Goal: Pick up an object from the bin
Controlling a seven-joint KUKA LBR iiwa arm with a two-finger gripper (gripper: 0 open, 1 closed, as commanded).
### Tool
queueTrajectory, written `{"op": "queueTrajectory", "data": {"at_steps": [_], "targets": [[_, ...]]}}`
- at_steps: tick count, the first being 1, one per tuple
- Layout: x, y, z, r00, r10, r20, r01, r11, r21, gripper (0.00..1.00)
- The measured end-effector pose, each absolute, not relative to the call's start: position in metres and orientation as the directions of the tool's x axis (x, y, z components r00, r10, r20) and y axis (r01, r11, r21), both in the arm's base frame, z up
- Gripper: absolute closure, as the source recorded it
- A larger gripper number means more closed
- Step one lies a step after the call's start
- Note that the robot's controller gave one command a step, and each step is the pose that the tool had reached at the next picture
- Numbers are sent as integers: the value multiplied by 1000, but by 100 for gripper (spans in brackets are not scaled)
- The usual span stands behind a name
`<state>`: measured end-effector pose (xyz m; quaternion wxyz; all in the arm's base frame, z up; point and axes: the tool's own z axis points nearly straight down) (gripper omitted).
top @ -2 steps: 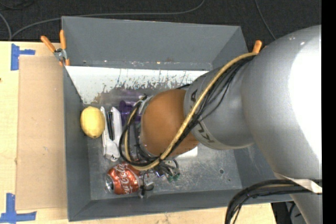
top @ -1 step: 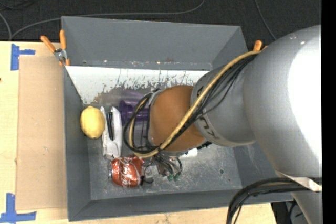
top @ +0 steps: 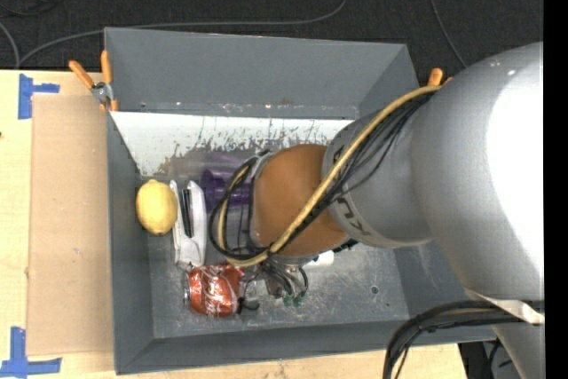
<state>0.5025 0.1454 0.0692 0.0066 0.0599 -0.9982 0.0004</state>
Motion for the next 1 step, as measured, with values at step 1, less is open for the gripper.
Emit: {"op": "queueTrajectory", "data": {"at_steps": [1], "targets": [[499, 145, 85, -993, -118, 25, -118, 993, -2, 100]]}}
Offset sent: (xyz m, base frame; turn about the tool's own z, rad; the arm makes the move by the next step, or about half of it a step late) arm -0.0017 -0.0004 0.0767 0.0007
